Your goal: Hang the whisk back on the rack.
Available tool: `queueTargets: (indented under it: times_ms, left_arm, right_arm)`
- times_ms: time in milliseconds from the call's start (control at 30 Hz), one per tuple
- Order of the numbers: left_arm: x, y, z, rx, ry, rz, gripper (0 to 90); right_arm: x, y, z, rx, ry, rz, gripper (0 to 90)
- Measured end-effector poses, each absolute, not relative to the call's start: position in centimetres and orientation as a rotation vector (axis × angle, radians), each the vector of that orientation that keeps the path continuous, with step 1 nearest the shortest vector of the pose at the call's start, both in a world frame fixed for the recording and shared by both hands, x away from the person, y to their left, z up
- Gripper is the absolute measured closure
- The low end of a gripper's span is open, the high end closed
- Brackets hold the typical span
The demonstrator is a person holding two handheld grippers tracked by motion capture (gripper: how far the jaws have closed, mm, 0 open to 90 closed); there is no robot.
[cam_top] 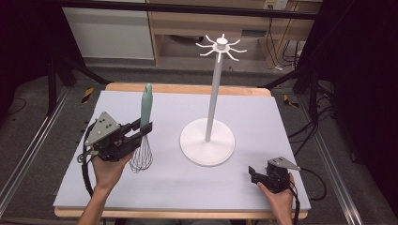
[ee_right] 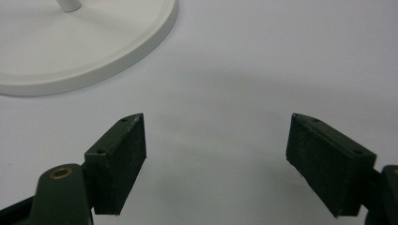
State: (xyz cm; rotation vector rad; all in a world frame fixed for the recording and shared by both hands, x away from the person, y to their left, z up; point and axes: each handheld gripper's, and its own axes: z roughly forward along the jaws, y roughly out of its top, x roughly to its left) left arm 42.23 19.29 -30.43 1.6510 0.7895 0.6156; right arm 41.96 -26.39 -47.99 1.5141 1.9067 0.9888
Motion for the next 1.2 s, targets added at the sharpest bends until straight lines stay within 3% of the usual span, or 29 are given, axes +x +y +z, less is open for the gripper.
queueTargets:
  times_ms: [1200]
  left_arm:
    - [43.3, 14.5, -26.7, 1.646, 0.698, 0.591, 68.5]
  right_arm:
    - [42.1, -26.4, -48.0, 1.513, 1.909, 1.000, 21.0]
